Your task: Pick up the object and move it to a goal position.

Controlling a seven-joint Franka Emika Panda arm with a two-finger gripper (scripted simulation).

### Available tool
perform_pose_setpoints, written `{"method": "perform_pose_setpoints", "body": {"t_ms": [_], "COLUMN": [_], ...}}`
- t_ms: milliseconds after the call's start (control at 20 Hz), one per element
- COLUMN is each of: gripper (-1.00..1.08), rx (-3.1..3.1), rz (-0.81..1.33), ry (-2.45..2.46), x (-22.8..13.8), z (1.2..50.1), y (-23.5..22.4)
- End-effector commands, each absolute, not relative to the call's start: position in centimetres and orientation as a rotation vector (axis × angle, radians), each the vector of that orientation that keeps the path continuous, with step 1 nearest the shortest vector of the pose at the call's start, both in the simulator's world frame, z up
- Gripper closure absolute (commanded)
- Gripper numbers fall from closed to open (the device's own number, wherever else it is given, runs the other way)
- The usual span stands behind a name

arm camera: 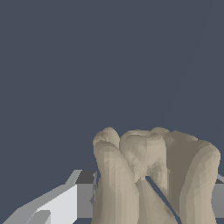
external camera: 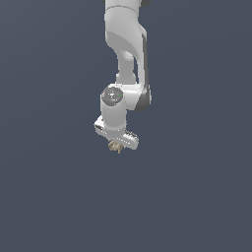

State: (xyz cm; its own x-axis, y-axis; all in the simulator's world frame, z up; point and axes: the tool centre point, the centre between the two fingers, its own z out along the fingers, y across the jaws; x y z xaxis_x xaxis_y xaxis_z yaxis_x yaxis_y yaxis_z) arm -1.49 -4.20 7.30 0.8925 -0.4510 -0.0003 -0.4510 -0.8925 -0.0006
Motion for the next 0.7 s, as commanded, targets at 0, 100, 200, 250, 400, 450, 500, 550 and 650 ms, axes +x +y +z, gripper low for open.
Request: {"method": "perform_pose_setpoints", "body": {"t_ms": [0, 100, 200, 250, 400, 450, 500, 550, 650], "gripper": [1.08, 1.08, 1.08, 1.08, 1.08, 1.08, 1.08, 1.08, 1.08], "rx": [-3.055, -3.055, -3.055, -3.055, -3.055, -3.055, -3.055, -3.055, -3.055], "rz": [0.0, 0.0, 0.0, 0.0, 0.0, 0.0, 0.0, 0.0, 0.0], "ry": [0.728, 0.728, 0.728, 0.728, 0.728, 0.728, 0.728, 0.728, 0.728], "x": [-2.3, -2.9, -3.4, -3.7, -4.3, -4.5, -4.6, -4.8, -5.0], "z": [8.0, 8.6, 9.1, 9.4, 10.1, 10.3, 10.5, 10.6, 10.9], "y": [-7.4, -9.9, -12.3, -13.5, -16.6, -17.5, -18.4, -19.1, -20.5]}}
